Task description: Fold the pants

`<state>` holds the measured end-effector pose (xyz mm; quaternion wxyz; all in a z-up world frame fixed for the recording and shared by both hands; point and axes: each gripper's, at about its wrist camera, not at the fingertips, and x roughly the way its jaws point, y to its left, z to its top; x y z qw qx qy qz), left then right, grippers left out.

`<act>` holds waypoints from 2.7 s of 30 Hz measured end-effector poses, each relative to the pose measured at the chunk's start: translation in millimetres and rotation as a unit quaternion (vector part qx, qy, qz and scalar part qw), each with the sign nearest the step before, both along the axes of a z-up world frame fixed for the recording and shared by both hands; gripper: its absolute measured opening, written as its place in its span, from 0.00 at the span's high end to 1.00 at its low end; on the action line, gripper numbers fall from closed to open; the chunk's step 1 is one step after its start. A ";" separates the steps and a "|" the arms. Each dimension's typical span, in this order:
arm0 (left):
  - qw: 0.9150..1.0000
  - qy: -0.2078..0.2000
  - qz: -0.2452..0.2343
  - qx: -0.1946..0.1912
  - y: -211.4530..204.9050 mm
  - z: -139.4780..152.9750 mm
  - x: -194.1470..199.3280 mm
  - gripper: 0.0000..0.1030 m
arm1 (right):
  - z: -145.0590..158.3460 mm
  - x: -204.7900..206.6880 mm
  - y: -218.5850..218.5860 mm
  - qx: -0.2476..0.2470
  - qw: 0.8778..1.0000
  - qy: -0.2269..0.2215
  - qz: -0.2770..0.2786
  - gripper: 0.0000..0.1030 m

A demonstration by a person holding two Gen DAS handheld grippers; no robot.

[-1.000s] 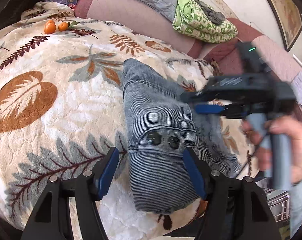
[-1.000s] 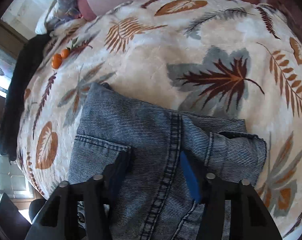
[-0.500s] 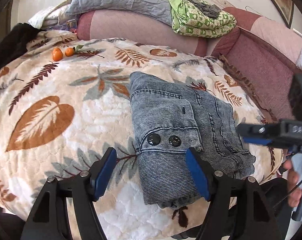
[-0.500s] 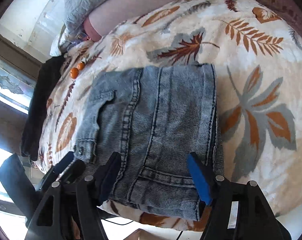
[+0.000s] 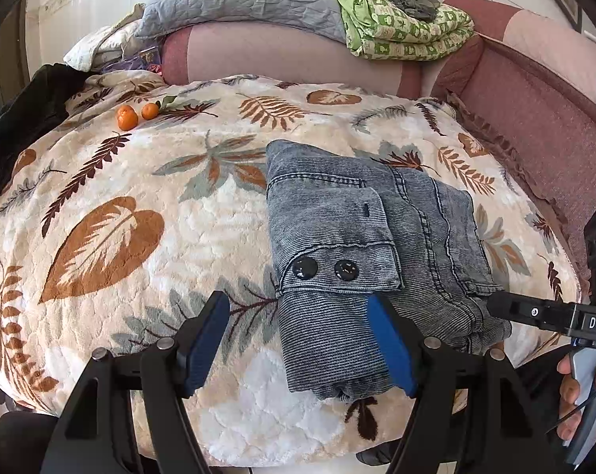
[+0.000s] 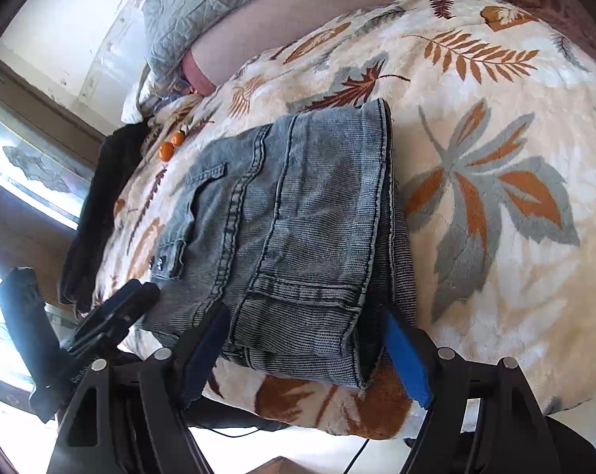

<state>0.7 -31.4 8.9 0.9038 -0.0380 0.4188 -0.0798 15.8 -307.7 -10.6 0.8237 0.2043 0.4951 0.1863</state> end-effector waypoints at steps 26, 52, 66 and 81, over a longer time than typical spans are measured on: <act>0.983 0.109 0.005 -0.148 34.5 -40.5 87.0 0.22 | -22.9 84.9 -51.5 0.099 0.989 0.109 -0.027 0.20; 0.998 -0.014 -0.020 -0.066 24.6 15.4 71.0 0.76 | 46.4 72.4 54.0 -0.063 0.996 -0.001 0.058 0.75; 0.995 -0.063 0.007 -0.079 90.2 61.0 145.6 0.76 | 109.4 158.1 120.1 -0.045 0.993 -0.072 0.086 0.76; 0.997 -0.033 0.051 -0.045 92.5 7.2 111.4 0.24 | 35.9 149.7 69.3 -0.095 0.995 -0.022 0.000 0.37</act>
